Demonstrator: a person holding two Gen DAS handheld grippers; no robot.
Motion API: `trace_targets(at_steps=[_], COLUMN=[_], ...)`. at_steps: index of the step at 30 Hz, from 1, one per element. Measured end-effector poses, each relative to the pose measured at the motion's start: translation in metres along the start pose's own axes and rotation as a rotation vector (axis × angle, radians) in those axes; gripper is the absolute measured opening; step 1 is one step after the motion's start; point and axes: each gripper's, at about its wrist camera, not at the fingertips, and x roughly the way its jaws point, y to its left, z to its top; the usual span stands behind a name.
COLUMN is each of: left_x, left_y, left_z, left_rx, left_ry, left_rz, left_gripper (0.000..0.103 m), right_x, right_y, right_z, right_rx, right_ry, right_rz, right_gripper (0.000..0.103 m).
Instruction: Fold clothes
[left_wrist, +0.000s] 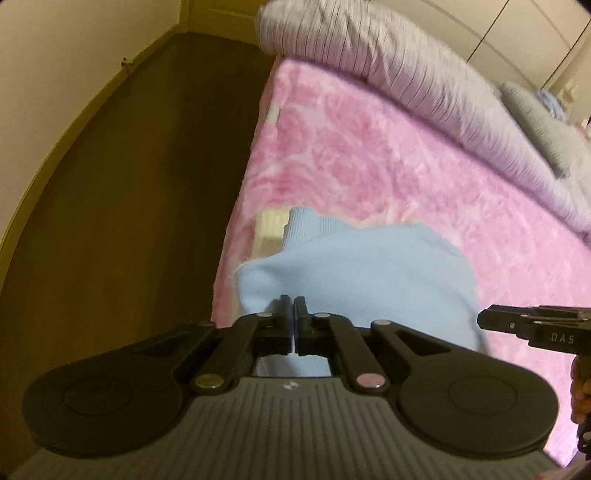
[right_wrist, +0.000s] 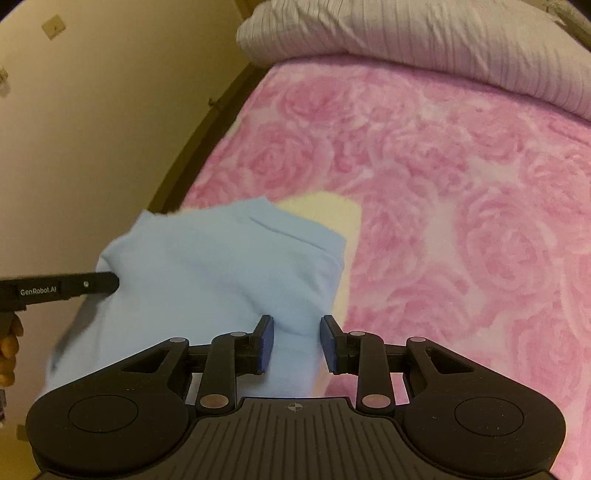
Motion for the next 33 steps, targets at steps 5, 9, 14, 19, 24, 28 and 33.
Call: trace_targets(at_steps=[5, 9, 14, 19, 24, 28, 33], left_x=[-0.048, -0.060, -0.035, -0.057, -0.072, -0.059, -0.081], left_y=[-0.006, -0.012, -0.008, -0.016, -0.023, -0.028, -0.043], left_z=[-0.034, -0.068, -0.076, -0.070, -0.088, -0.100, -0.105], left_rx=[-0.031, -0.055, -0.093, -0.038, -0.049, -0.074, -0.084], left_ry=[-0.004, 0.050, 0.074, 0.060, 0.087, 0.110, 0.088], left_rz=[-0.019, -0.021, 0.010, 0.056, 0.081, 0.167, 0.197], left_gripper=[0.003, 0.003, 0.009, 0.008, 0.009, 0.021, 0.023], right_x=[-0.041, -0.057, -0.026, -0.041, -0.060, -0.039, -0.046], right_y=[0.011, 0.024, 0.043, 0.051, 0.052, 0.056, 0.062], right_z=[-0.024, -0.056, -0.080, -0.074, -0.095, -0.111, -0.102], right_rx=[-0.021, -0.064, -0.170, -0.167, -0.135, -0.170, -0.150], right_ry=[0.005, 0.054, 0.146, 0.126, 0.141, 0.198, 0.205], right_rz=[0.076, 0.103, 0.057, 0.043, 0.052, 0.019, 0.014], right_gripper=[0.031, 0.031, 0.030, 0.031, 0.031, 0.031, 0.031])
